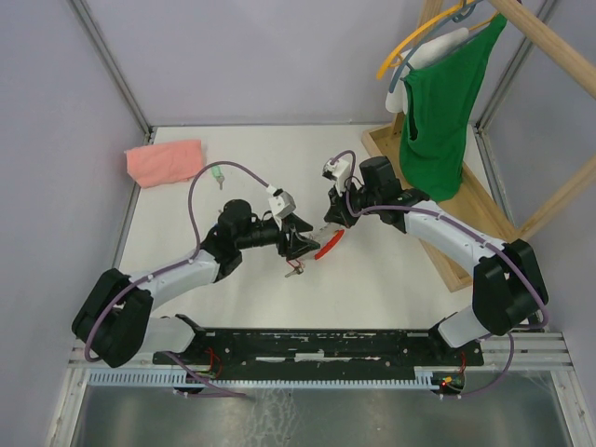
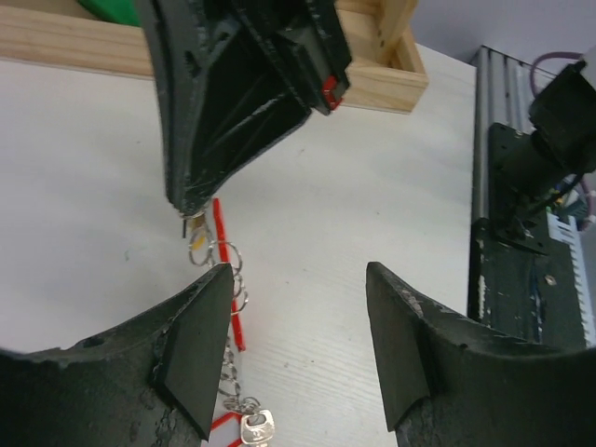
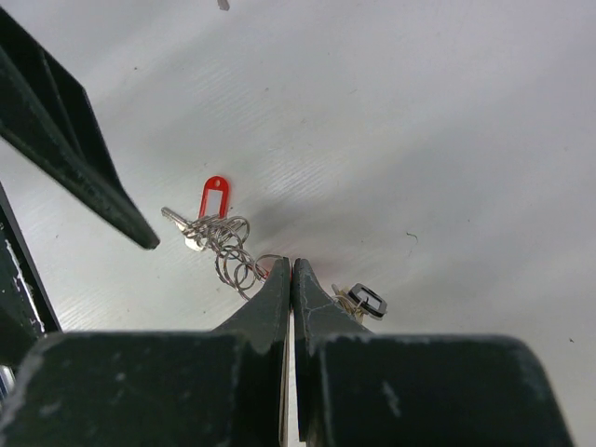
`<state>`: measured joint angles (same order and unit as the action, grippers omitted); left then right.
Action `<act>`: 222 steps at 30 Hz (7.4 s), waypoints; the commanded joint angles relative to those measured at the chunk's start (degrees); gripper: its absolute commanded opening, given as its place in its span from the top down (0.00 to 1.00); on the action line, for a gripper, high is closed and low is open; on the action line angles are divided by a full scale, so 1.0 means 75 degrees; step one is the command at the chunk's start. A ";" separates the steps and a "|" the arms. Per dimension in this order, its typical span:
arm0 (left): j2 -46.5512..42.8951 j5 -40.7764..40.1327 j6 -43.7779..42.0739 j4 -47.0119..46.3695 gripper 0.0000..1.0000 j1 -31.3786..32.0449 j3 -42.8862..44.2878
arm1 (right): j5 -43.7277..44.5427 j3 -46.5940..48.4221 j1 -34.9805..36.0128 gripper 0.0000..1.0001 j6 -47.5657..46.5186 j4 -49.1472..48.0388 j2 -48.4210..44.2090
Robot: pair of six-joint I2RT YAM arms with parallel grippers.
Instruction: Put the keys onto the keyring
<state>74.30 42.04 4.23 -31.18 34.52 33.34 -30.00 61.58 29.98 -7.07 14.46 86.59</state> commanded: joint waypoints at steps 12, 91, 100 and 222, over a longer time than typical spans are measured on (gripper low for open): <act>0.1971 -0.0983 0.0923 -0.1392 0.34 -0.0009 0.0923 | -0.0415 0.0159 0.0128 0.99 0.0004 -0.0562 -0.0401; -0.0320 -0.3613 -0.7138 -0.0653 0.97 0.1896 -0.0304 | -0.0342 -0.3190 0.0987 0.62 -0.4667 -0.3947 -0.2853; -0.0261 -0.3712 -0.7127 -0.0636 0.97 0.1924 -0.0290 | -0.0641 -0.3007 0.0989 0.62 -0.4770 -0.3336 -0.2674; 0.1588 -0.7044 -0.1458 -0.7798 0.44 0.2461 -0.2699 | 0.2295 -0.0836 0.1086 0.99 -0.0732 -0.1412 -0.0426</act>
<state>90.56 -13.34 -10.02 -83.53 53.65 15.66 -10.59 55.18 39.18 -6.17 6.96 87.55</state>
